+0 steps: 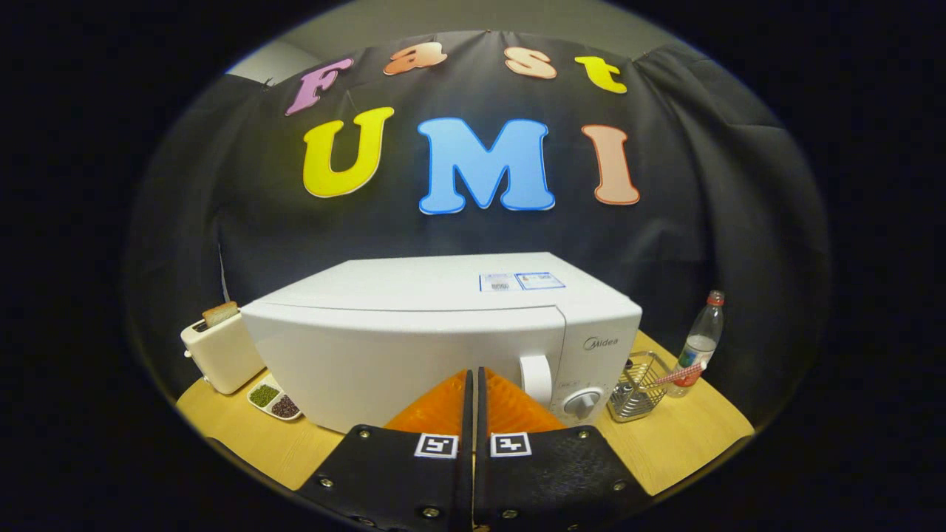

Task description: Open the microwave, put the food inside, and close the microwave door.

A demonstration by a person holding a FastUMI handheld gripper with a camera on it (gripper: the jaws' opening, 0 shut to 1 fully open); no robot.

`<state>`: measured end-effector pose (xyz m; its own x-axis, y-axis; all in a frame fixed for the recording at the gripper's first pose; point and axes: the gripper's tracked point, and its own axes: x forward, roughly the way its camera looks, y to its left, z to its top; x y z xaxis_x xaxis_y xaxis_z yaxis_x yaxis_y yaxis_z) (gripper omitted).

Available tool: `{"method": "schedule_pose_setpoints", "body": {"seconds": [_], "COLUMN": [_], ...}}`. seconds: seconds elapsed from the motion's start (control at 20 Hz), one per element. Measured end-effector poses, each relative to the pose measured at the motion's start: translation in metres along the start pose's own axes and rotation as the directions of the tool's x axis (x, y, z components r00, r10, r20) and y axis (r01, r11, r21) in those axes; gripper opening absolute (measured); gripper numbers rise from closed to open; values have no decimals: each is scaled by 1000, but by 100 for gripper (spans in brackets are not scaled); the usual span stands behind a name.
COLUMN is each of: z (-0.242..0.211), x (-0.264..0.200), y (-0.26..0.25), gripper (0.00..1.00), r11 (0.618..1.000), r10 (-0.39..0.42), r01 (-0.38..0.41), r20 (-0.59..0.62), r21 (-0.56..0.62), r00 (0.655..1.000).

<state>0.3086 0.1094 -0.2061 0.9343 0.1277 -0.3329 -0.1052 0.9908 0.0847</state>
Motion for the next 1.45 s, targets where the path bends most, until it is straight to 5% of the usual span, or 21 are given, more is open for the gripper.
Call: {"method": "schedule_pose_setpoints", "body": {"seconds": [0.5, 0.9, 1.0, 1.05, 1.15, 1.45], "z": [53, 41, 32, 28, 22, 17], "x": [-129, -207, -223, -231, -244, -266], "y": [19, 30, 40, 39, 33, 39], "gripper": [2, 6, 37, 70, 99, 97], "r11": [1000, 999, 999, 999, 999, 1000], "r10": [8, 8, 37, 26, -11, -11], "r01": [-7, -4, -32, -22, 17, 15], "r20": [135, 146, 145, 145, 147, 164], "r21": [-10, -34, -35, -36, -39, -24], "r00": [991, 989, 989, 989, 989, 986]}}
